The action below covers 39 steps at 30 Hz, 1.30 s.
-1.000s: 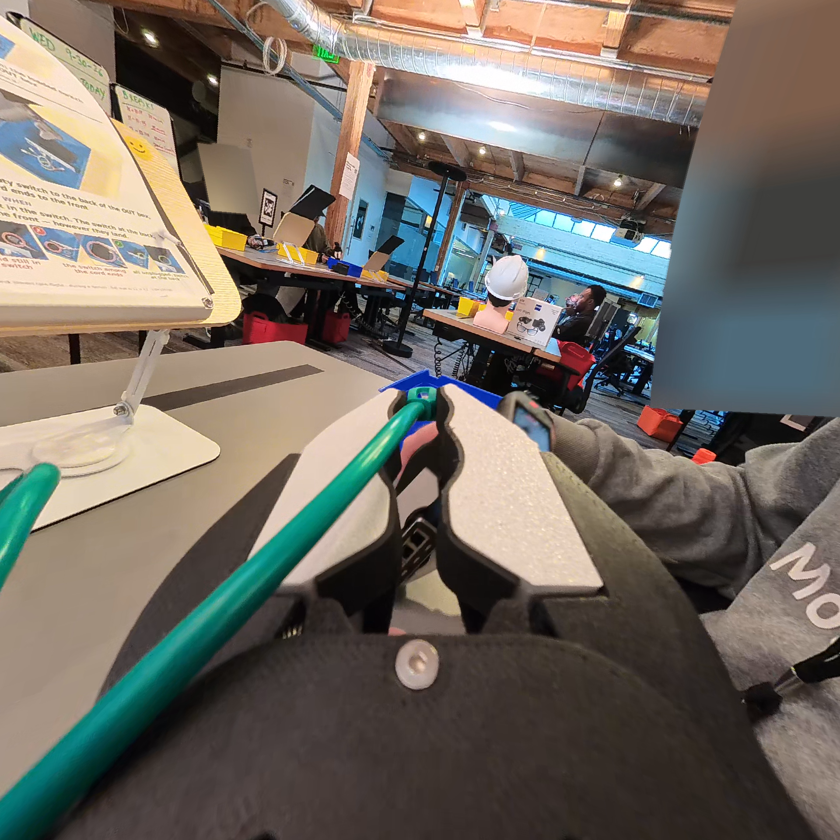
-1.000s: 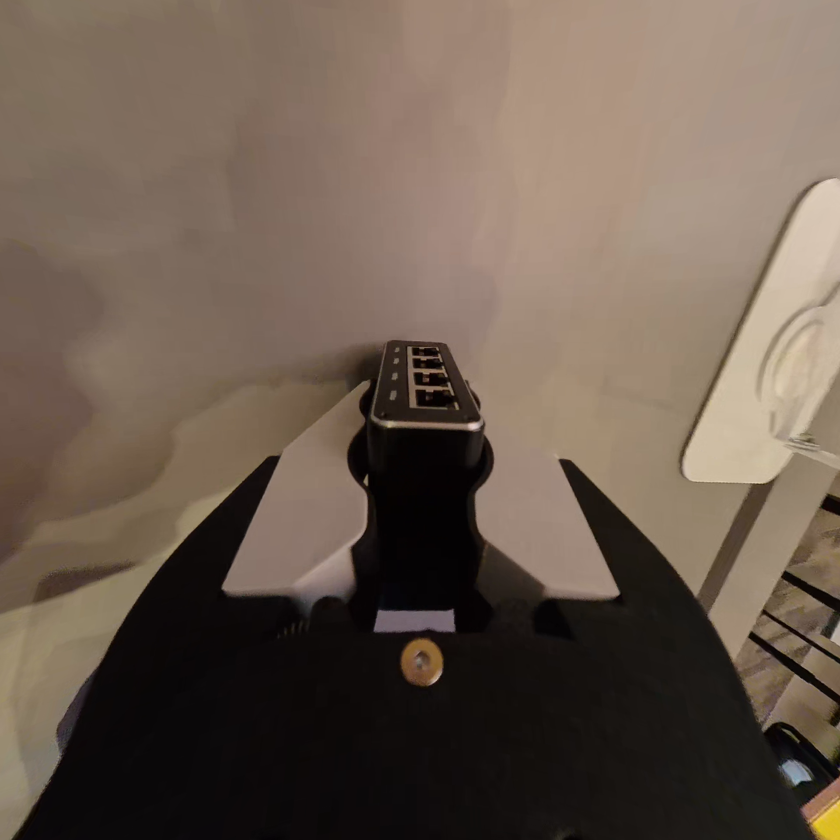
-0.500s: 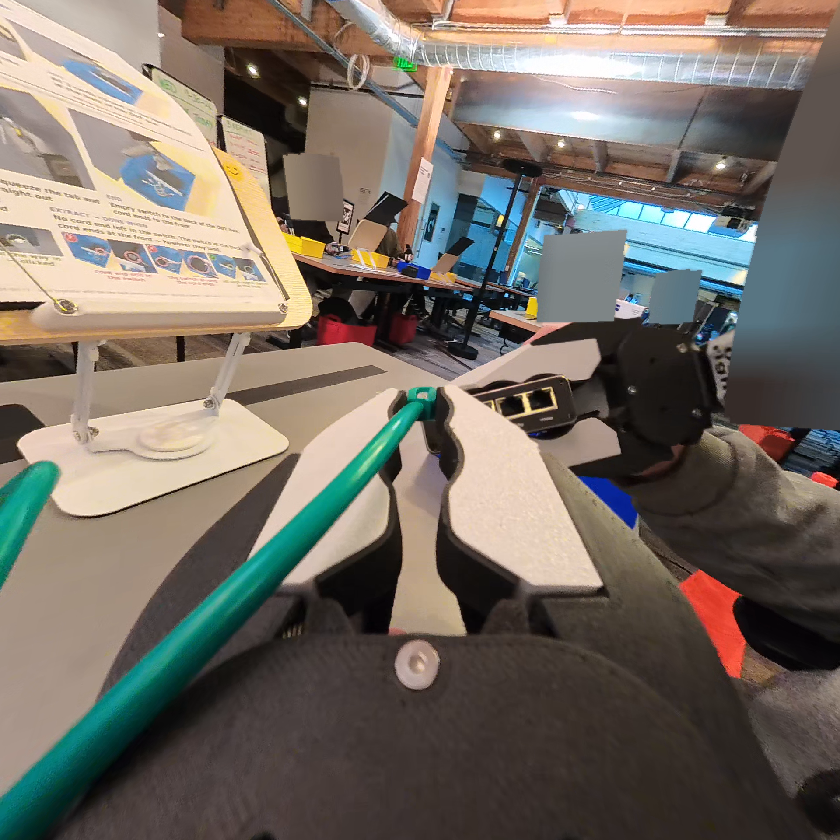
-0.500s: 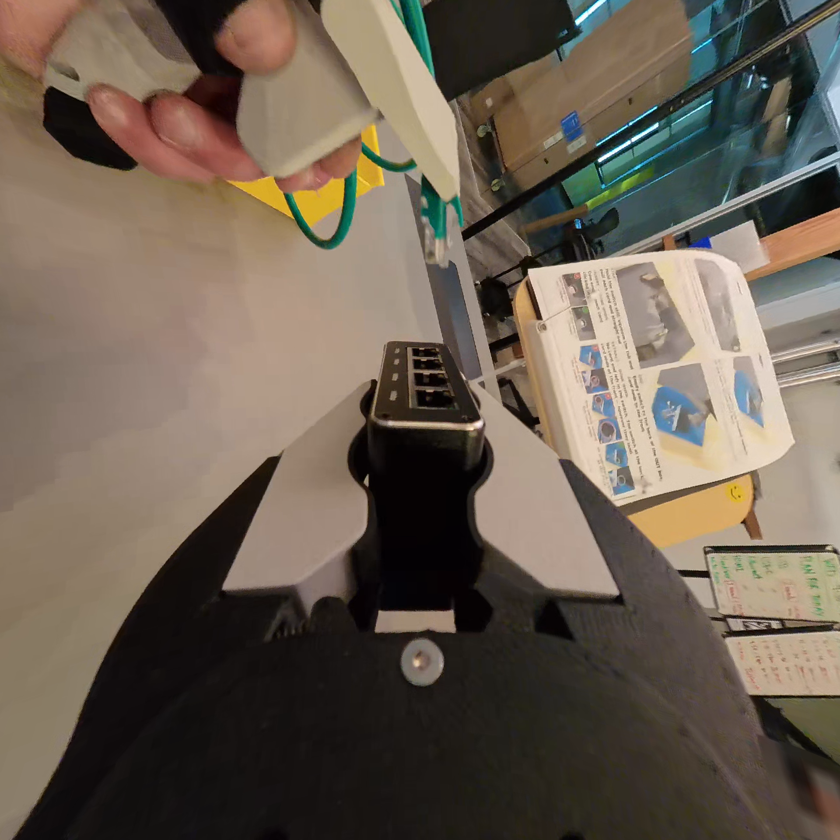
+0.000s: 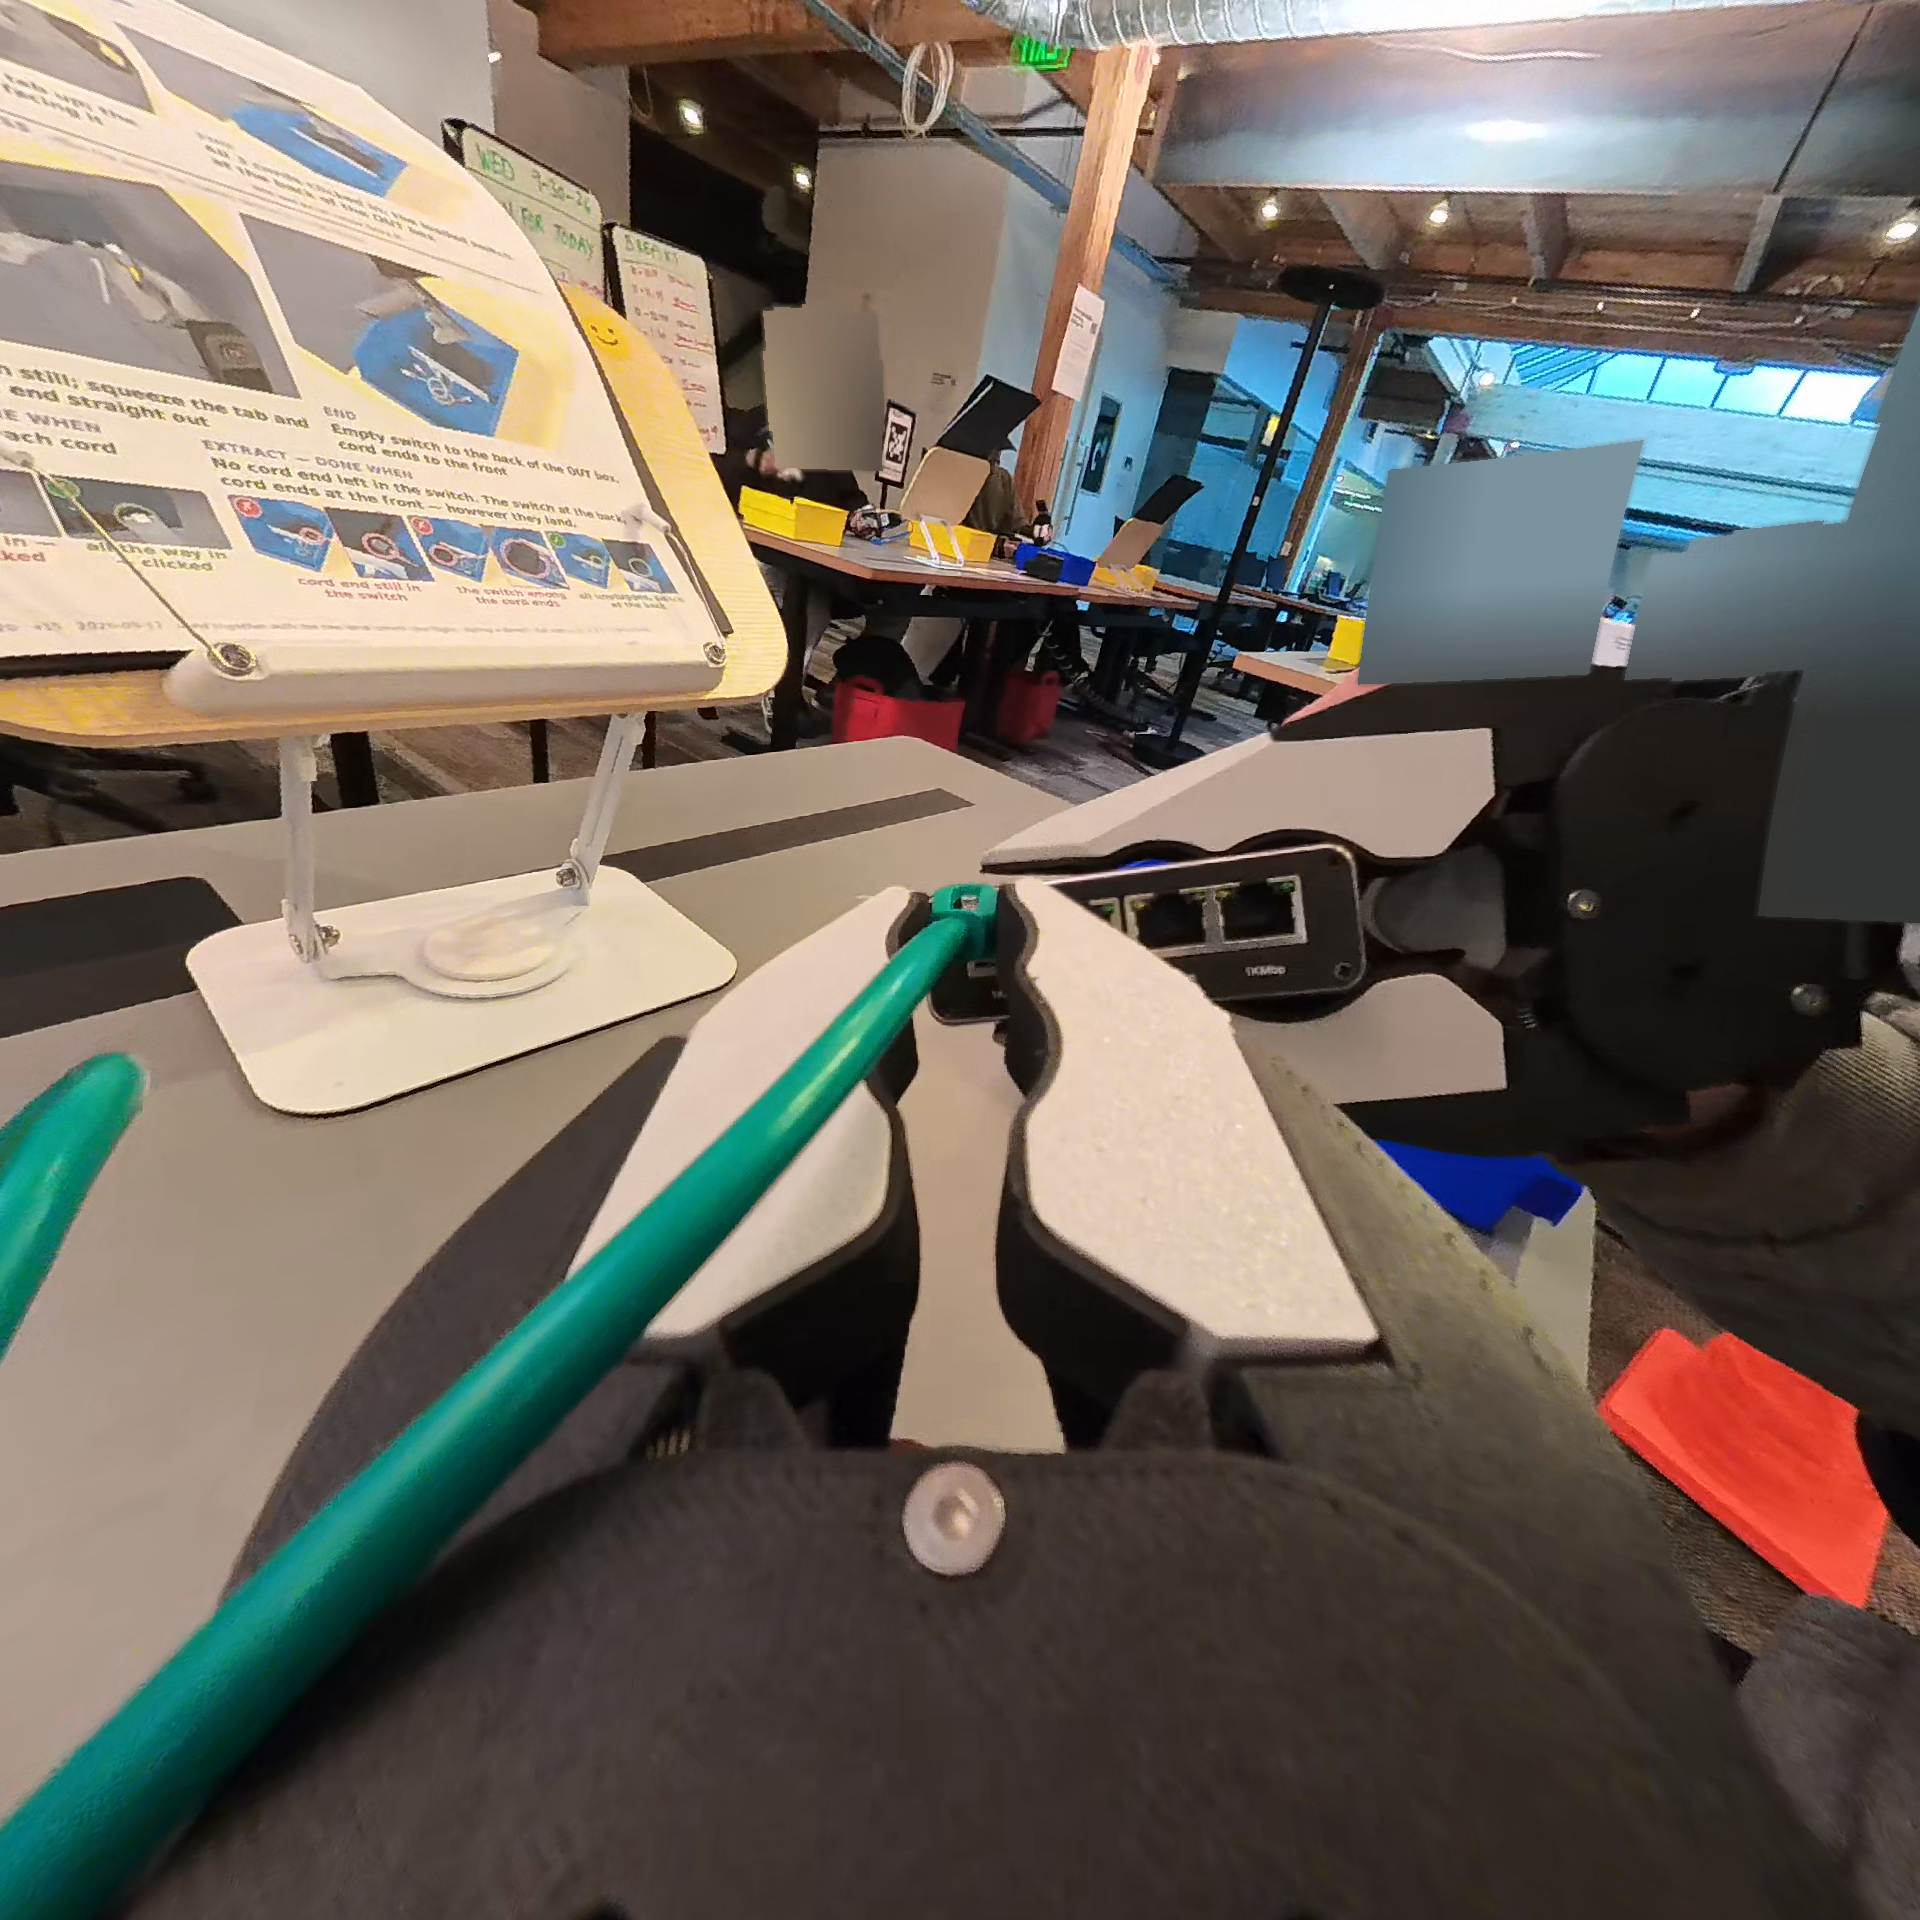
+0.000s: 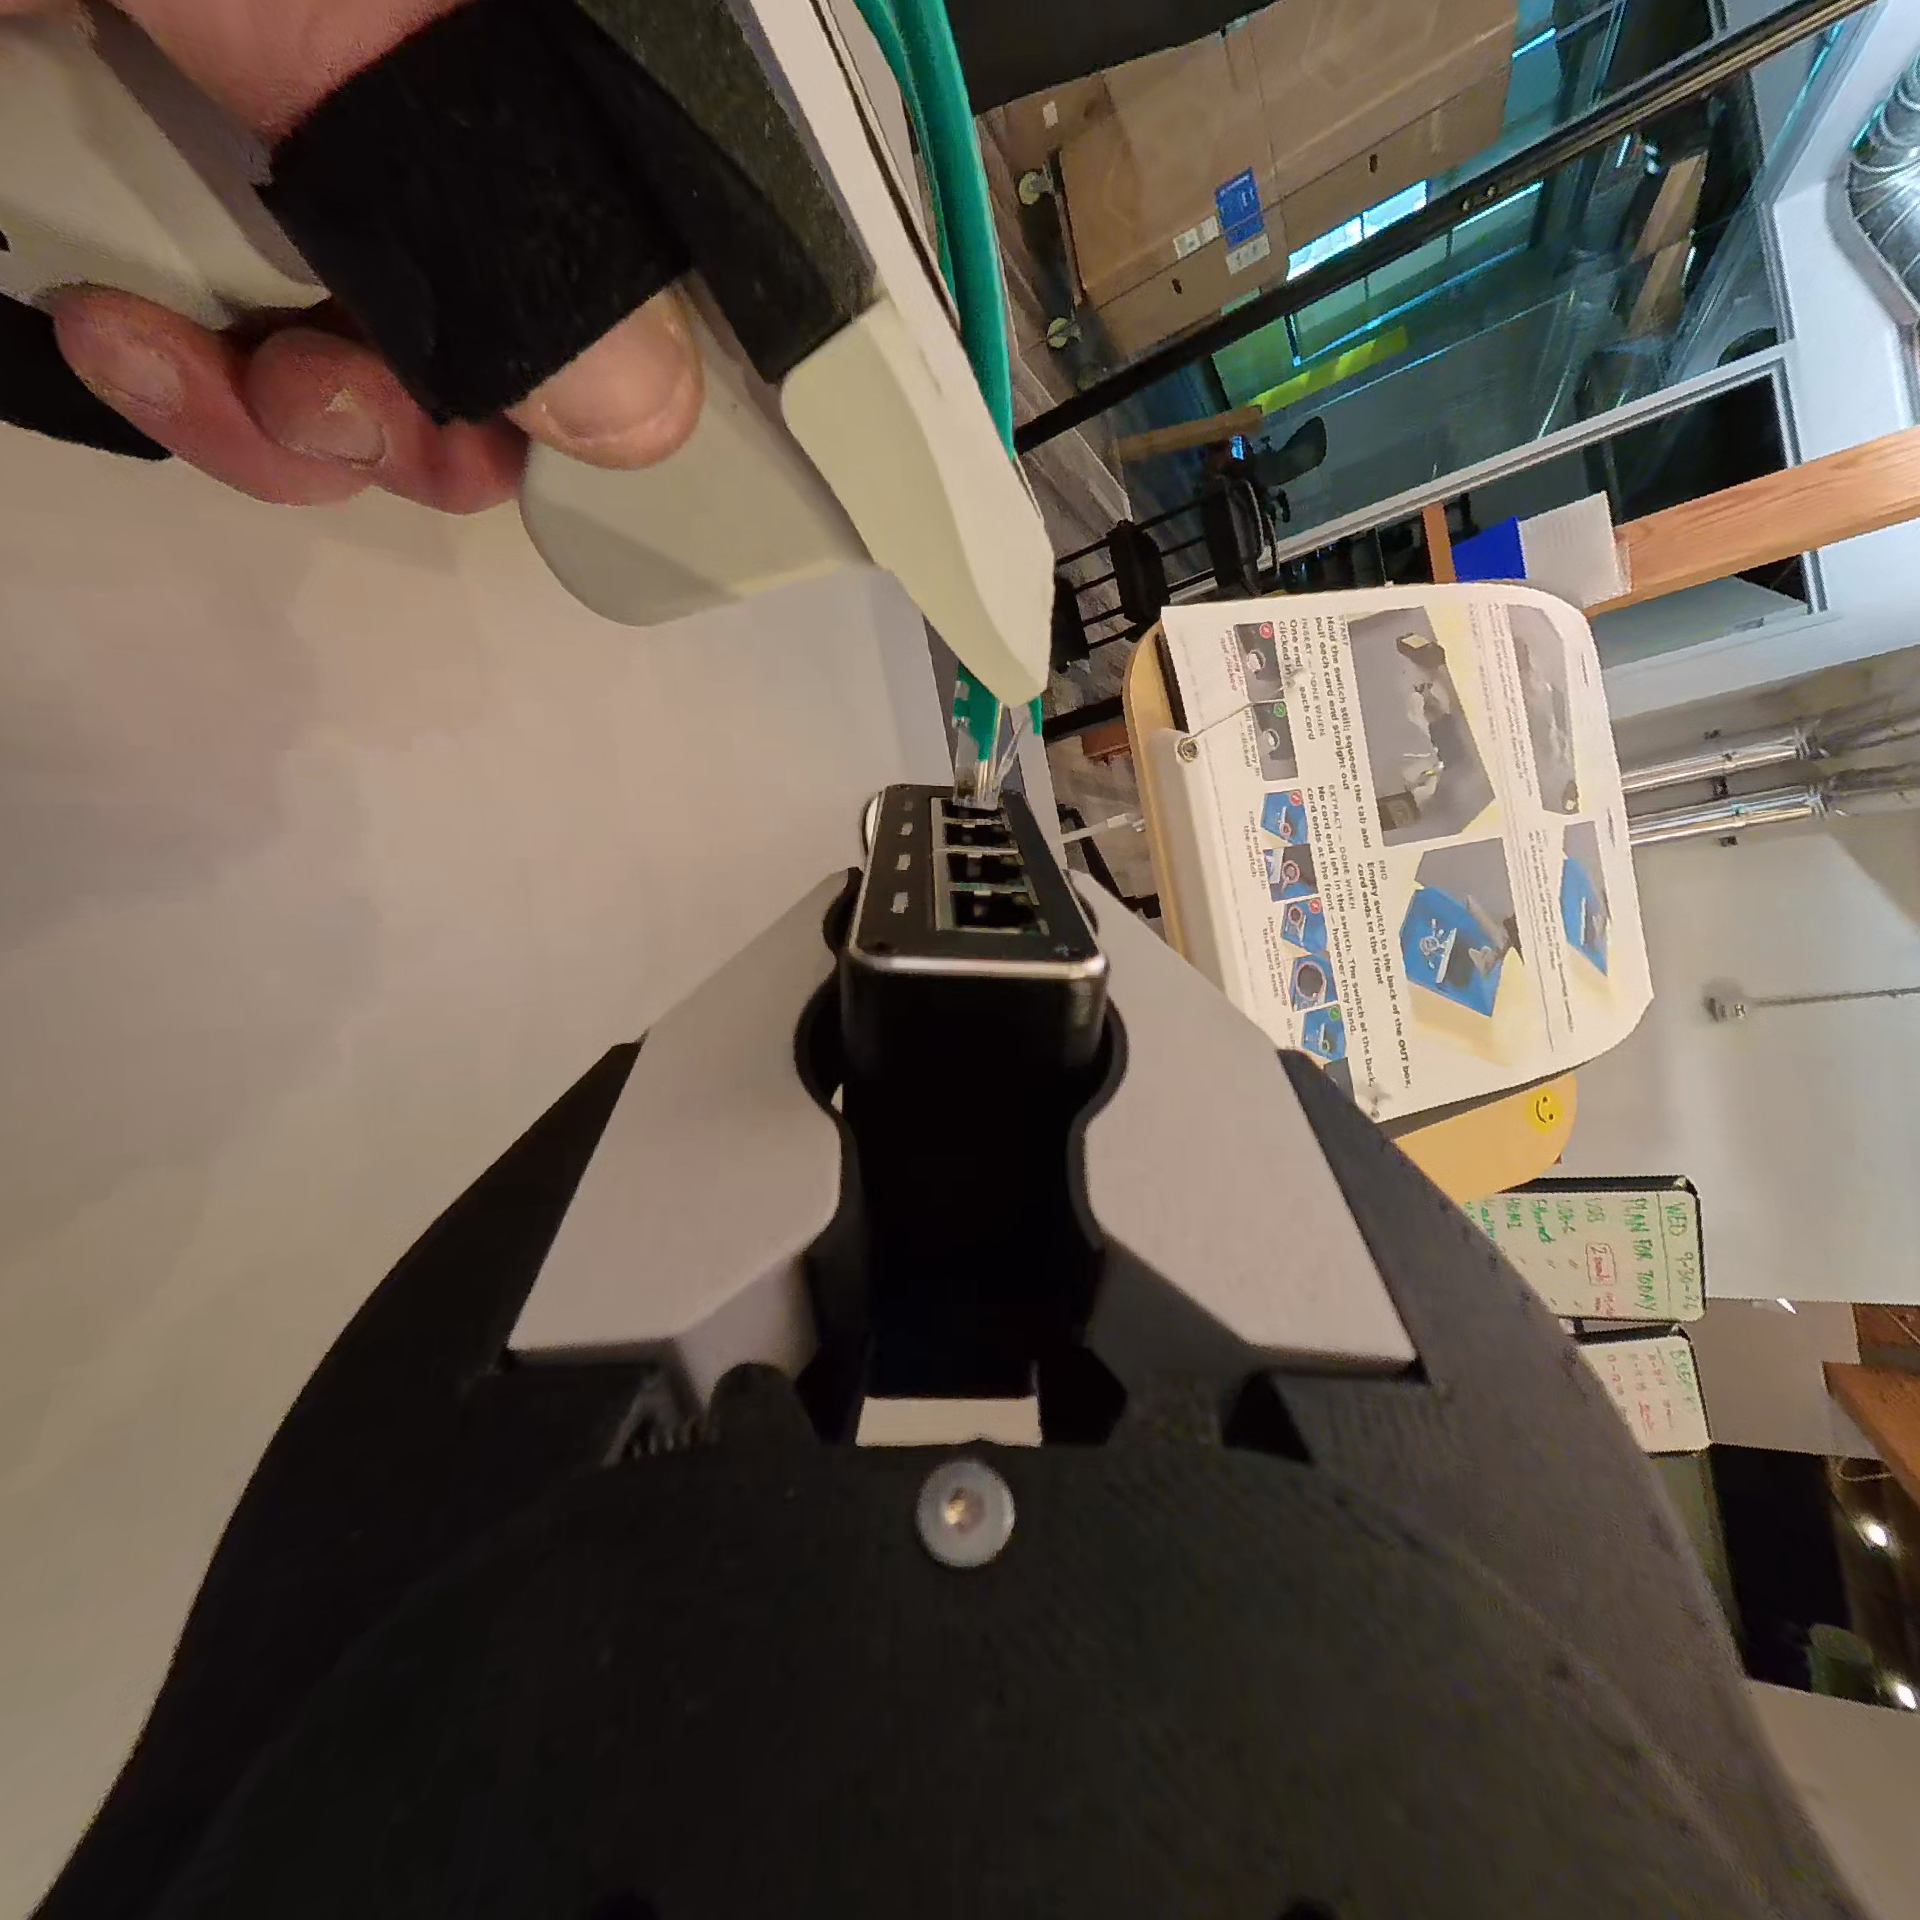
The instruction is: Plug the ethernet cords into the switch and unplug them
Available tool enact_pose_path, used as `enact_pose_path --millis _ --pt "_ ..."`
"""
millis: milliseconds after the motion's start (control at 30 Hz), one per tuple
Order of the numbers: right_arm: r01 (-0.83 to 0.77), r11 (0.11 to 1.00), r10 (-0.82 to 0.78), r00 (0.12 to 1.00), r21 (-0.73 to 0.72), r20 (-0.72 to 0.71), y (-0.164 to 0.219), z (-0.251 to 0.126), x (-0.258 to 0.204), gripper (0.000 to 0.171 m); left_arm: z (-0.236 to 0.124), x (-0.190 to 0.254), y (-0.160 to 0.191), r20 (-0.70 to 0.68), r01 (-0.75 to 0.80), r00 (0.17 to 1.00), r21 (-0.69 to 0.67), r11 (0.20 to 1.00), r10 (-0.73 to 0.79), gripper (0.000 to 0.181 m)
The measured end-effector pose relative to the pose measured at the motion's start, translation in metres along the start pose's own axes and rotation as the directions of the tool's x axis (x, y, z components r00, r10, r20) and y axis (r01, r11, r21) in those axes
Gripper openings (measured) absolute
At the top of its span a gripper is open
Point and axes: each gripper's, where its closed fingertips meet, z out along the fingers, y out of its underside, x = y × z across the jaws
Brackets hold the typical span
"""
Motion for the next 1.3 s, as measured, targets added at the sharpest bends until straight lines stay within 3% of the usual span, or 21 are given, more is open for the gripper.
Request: enact_pose_path --millis 467,967,1300 --pt "-0.012 1.0 0.012 1.0 -0.014 -0.014 -0.002 0.004 -0.001 0.033 0.003 0.003 0.004 0.008 0.003 1.0 -0.011 1.0 -0.003 0.012" --pt "-0.008 0.998 0.01 0.999 0.067 -0.031 -0.012 0.0 -0.002 0.032 0.003 0.006 0.005 -0.092 0.113 0.989 -0.035 0.993 -0.116 0.012" --pt "-0.043 0.993 0.044 0.999 0.112 -0.008 -0.018 -0.004 -0.003 0.032 0.003 0.009 0.005 -0.122 0.091 0.988 -0.033 0.995 -0.095 0.012"
